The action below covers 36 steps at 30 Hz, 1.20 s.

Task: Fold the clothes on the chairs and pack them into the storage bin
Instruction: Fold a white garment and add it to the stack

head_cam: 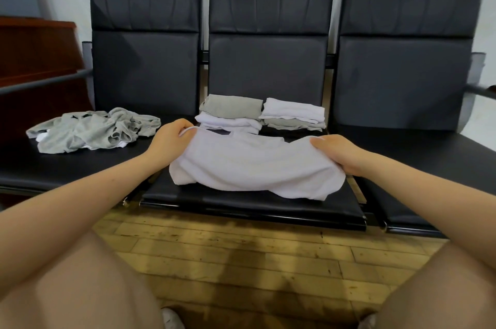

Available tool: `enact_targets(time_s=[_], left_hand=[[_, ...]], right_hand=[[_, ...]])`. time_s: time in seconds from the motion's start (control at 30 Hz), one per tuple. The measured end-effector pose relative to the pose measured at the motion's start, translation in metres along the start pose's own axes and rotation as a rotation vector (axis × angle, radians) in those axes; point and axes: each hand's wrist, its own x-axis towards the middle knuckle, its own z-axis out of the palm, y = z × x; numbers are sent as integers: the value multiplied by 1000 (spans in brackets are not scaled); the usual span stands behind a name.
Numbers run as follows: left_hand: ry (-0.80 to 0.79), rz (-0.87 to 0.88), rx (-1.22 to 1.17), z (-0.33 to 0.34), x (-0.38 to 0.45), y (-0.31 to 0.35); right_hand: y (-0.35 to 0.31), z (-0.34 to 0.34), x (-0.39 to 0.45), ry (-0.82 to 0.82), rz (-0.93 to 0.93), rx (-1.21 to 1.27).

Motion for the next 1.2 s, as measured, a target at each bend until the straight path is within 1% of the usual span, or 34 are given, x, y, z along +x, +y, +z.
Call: enact_targets(time_s=[0.1,0.2,0.3,0.4,0.5,0.57,0.67,0.77,0.87,0.97,1.03,1.1,1.2], left_hand=[[9,1,220,4,4,-11],[-57,-102,330,17,16,-23],[-119,-183,327,35,35,-27],[-95,-183,308,47,58,-25],[-76,-122,459,61,82,-25],[-104,-138,522,73,94,-27],[-131,-167,539,95,112,-34],[-117,-142,538,110,123,-41],[-88,-157,540,118,135,-51],[-30,-162,532,122,145,-64],[-11,-154,534,125,149,-70],[-10,-127,541,131,151,-73],[-11,-65,602,138,150,-74]], right_hand=[[6,-7,11,85,-5,-63],[17,-13,29,149,-10,-153],[28,-13,50,180,-5,-256],[32,-11,71,208,-12,-286],[36,-8,96,256,-24,-280],[39,-7,112,272,-30,-296],[45,-5,138,285,-27,-303],[51,-2,157,311,-34,-296],[57,0,172,377,-61,-248],[63,2,184,444,-38,-211],[66,5,189,423,7,-246],[68,9,191,362,78,-289],[65,14,188,323,100,-252]])
